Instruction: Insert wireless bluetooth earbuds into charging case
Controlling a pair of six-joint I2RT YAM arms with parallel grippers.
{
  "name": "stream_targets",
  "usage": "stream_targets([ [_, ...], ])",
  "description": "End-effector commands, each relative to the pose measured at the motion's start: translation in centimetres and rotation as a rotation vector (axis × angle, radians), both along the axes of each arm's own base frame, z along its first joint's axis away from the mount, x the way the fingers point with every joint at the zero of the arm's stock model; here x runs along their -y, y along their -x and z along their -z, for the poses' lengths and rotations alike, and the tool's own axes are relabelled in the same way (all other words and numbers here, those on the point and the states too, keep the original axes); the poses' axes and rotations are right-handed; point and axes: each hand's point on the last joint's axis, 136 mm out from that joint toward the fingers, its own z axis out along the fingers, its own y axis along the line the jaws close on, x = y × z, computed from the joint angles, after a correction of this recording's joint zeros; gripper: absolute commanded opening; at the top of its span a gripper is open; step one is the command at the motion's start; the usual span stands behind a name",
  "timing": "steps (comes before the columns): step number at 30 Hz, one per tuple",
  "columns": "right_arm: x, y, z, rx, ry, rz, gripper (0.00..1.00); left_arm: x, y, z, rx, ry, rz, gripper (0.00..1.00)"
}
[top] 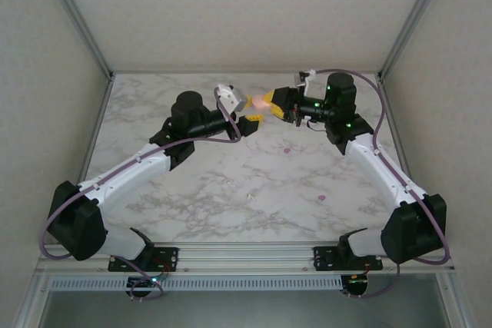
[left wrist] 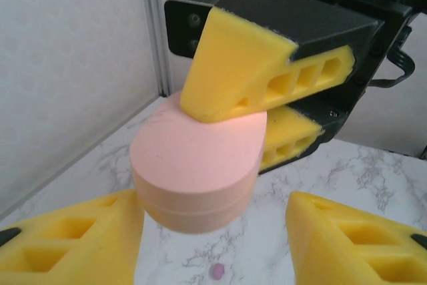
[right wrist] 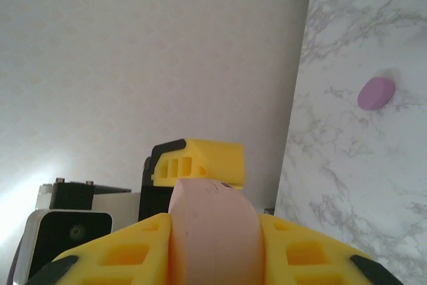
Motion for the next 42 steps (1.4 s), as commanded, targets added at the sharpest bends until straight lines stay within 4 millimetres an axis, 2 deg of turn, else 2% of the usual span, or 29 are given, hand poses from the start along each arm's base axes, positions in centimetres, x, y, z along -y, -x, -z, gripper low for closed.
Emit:
stream_targets([
  [1,1.1,-0.8,-0.9,0.068,0.004,0.094,0.14,-1.3,0.1,-1.0,0.044,-0.001,-0.061,0.59],
  [6,3.2,-2.7,1.9,0.064,0.109,0.252,0.15,-4.1,-0.4,-1.5,0.069,0.015,-0.216,0.61],
  [8,3.7,-3.5,3.6,0.043,0.155,0.29,0.15,-5.4,-0.6,-1.8,0.07,0.036,-0.282,0.61],
  [11,4.0,-4.5,6.5,0.007,0.224,0.316,0.15,-8.0,-1.3,-2.4,0.065,0.092,-0.412,0.67],
  [14,4.2,-5.5,10.1,-0.055,0.297,0.325,0.15,-10.8,-2.1,-2.9,0.051,0.137,-0.556,0.76],
  [18,4.0,-6.2,14.9,-0.127,0.398,0.286,0.15,-13.9,-2.7,-3.0,-0.007,0.16,-0.683,0.98],
  [23,3.3,-7.1,19.6,-0.199,0.464,0.229,0.16,-15.9,-3.0,-2.3,-0.084,0.162,-0.752,1.0],
  [27,2.9,-8.1,23.1,-0.248,0.525,0.189,0.16,-18.2,-3.6,-1.6,-0.184,0.242,-0.867,1.0],
  [33,2.1,-10.6,26.6,-0.278,0.596,0.159,0.17,-18.3,-4.2,-0.4,-0.284,0.209,-0.875,1.0],
  [42,0.4,-13.9,29.6,-0.306,0.652,0.126,0.19,-18.3,-4.4,0.0,-0.299,0.168,-0.885,1.0],
])
